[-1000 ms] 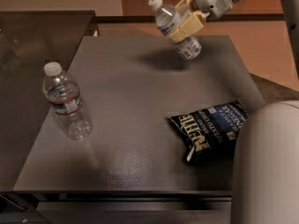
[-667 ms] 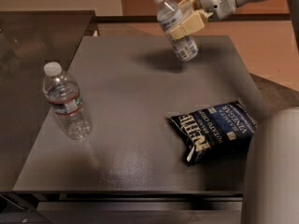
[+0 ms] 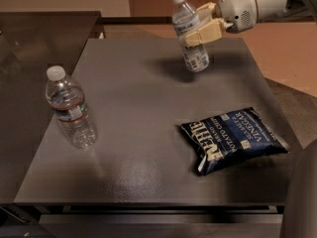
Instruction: Place blue plastic bottle upright
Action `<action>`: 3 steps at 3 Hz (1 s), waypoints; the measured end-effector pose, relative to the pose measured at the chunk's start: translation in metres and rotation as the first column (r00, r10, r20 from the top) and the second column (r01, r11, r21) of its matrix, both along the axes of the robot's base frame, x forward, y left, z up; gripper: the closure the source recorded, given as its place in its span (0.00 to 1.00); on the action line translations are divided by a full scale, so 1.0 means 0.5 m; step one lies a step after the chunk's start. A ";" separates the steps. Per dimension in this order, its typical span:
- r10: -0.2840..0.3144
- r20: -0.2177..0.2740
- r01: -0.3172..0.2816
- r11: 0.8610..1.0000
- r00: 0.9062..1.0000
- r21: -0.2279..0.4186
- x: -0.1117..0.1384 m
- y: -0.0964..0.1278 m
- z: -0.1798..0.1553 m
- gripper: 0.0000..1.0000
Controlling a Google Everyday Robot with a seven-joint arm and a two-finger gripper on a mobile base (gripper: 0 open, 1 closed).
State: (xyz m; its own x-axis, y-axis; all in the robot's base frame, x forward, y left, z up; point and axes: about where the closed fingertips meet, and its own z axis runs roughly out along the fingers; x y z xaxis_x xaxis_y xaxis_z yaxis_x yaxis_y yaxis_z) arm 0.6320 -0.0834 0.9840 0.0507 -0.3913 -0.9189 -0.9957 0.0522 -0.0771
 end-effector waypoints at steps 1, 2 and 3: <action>-0.012 -0.019 0.013 0.999 1.000 0.039 -0.006 -0.012 -0.025 1.00; -0.030 -0.050 0.034 0.996 0.998 0.085 -0.003 -0.022 -0.045 1.00; -0.034 -0.076 0.043 0.990 0.997 0.132 -0.001 -0.023 -0.054 1.00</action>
Offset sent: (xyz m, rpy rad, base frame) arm -0.0029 -0.0236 -0.0349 0.1407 0.0846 -0.0641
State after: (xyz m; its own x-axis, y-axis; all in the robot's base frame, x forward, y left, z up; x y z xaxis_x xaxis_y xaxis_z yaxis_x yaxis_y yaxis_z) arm 0.6316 -0.0949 0.9572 -0.0312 -0.2650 -0.9637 -0.9954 0.0956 0.0059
